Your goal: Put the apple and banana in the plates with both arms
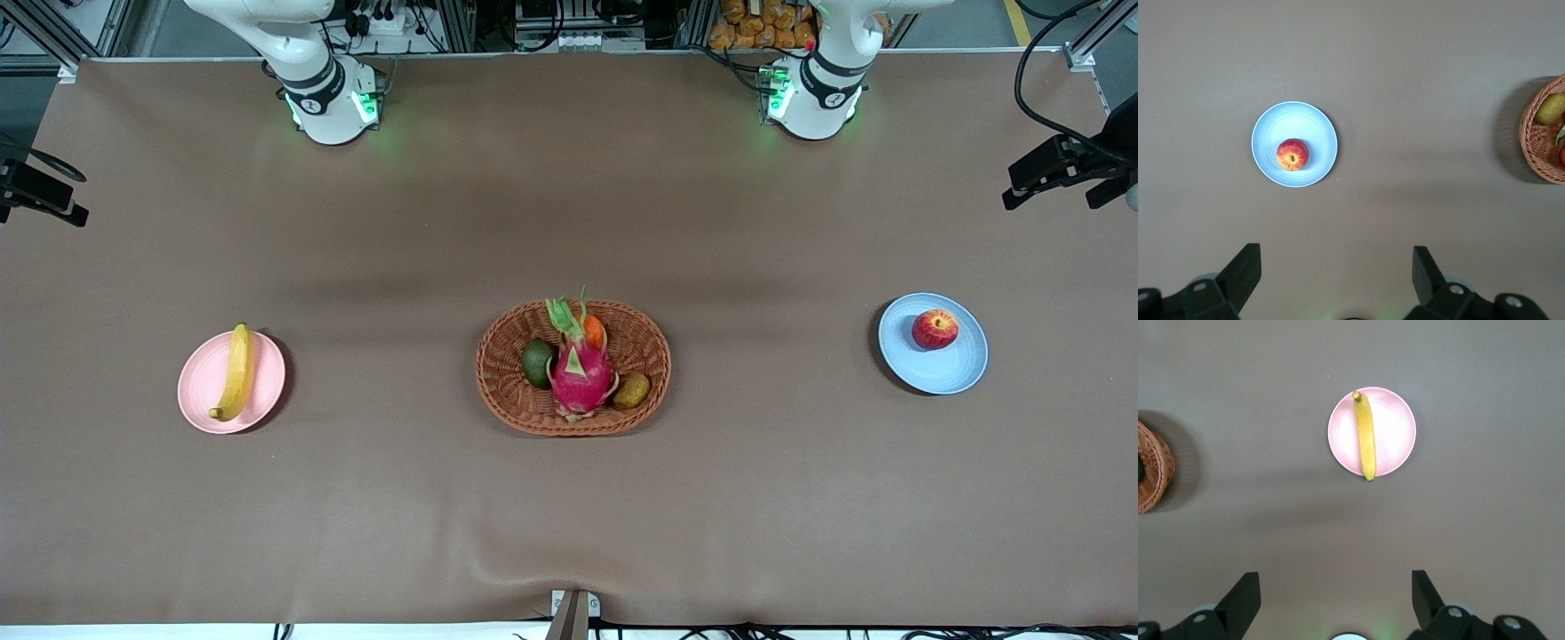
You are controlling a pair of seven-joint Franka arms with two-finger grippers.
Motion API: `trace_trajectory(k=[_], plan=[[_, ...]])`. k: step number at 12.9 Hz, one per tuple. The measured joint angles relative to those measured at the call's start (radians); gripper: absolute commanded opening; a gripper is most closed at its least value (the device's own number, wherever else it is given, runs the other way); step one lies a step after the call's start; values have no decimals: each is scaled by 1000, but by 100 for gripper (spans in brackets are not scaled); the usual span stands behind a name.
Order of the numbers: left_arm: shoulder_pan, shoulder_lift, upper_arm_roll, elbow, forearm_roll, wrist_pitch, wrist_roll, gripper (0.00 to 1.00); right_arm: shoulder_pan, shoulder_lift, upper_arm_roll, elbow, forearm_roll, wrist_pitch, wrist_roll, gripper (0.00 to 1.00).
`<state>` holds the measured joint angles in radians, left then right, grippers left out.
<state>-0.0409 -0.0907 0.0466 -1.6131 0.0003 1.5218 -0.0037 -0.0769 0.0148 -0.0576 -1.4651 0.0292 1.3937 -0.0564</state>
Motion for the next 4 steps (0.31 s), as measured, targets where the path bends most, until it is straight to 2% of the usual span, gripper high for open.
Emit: trace_trajectory(k=[4], plan=[[0,0,0,0,0,0,0,100,-1,0,4,39,0,-41,0,100]])
